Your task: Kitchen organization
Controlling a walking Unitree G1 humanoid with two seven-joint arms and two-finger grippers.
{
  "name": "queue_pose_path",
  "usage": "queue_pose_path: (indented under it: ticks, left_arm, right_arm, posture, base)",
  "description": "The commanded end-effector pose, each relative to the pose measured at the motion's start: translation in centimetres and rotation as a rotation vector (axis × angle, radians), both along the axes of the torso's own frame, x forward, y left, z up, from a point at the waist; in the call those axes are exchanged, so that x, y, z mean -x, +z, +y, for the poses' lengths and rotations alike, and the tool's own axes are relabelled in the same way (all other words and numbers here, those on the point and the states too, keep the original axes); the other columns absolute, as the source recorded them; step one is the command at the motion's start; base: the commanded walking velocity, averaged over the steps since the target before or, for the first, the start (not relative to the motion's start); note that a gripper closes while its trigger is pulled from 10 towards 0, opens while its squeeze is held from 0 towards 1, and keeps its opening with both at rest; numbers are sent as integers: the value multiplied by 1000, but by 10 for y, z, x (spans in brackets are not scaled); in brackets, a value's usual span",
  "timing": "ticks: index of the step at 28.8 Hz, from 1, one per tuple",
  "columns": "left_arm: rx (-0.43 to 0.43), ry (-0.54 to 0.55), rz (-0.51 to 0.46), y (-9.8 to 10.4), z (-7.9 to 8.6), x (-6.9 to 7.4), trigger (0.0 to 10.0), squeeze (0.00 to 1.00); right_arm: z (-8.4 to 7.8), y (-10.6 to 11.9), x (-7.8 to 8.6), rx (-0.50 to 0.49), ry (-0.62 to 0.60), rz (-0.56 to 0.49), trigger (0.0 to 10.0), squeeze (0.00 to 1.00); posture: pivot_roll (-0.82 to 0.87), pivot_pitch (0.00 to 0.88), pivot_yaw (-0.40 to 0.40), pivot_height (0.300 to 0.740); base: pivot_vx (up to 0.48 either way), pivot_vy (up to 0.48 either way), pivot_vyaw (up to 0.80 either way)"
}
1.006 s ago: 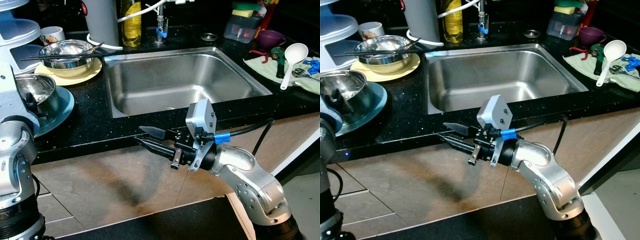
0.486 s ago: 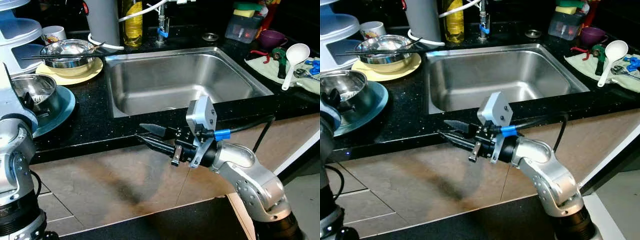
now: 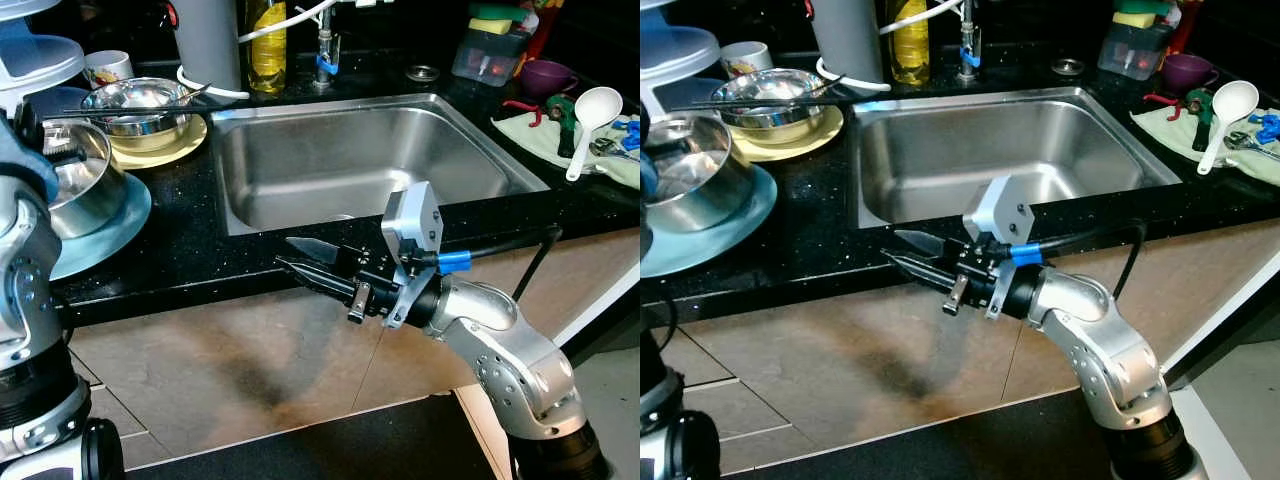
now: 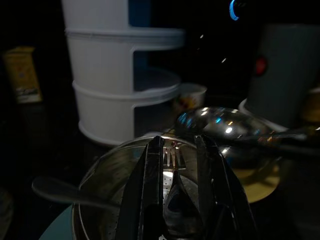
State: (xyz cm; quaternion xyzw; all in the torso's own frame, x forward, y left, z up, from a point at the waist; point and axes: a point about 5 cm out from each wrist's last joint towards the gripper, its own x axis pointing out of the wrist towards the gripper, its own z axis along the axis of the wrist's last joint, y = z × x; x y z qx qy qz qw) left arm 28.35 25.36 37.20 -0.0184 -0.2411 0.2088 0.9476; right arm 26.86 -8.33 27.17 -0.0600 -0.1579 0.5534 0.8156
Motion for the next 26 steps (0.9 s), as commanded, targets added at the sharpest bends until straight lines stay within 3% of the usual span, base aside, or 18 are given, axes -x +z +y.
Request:
queue_pose_path:
  ticks: [1,22,26]
  left_arm:
    - [-49,7,-80,17,-2,8,0,0]
    - [-11,-47,-23,8,-6,-1,0,0]
    - [-13,-173,29,3,-17,-7,0,0]
  right_arm:
    - [0,1,1,-6,9,-3,10000,0]
    - [-1,-3,3,1,16,13,10000,0]
    - [0,-4,3,4,17,17,10000,0]
  posture:
    - [-44,157,-12,740]
    - [-45,153,-9,740]
    - [-44,159,-10,740]
  base:
    - [0,0,0]
    - [0,0,0]
    - [0,0,0]
